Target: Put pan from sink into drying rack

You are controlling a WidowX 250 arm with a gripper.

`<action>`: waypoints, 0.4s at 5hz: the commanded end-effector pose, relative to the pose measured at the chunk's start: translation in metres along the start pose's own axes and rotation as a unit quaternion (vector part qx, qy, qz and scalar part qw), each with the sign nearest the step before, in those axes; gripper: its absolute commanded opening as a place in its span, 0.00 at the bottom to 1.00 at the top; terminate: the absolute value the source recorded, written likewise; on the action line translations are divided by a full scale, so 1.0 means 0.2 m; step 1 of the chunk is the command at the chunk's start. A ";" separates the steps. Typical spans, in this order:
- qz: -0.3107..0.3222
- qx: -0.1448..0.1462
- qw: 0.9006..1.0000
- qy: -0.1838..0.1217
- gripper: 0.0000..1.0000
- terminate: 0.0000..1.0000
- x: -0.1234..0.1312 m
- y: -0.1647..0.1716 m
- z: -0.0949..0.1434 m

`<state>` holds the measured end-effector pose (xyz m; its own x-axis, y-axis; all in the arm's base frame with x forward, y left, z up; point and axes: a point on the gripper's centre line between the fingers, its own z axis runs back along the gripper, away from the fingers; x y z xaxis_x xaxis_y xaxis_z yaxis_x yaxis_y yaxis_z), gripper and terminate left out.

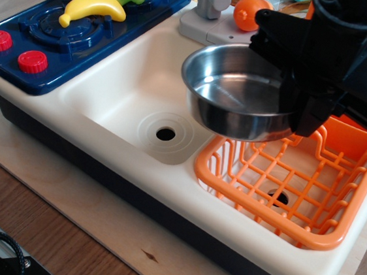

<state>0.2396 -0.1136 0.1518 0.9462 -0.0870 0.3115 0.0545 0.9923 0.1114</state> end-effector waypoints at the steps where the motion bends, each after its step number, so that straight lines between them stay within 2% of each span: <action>1: 0.011 -0.032 0.998 -0.050 1.00 0.00 0.07 -0.12 -0.04; 2: 0.032 -0.035 0.997 -0.054 1.00 0.00 0.06 -0.19 -0.04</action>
<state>0.2462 -0.1483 0.1338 0.9234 -0.0365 0.3821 0.0221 0.9989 0.0420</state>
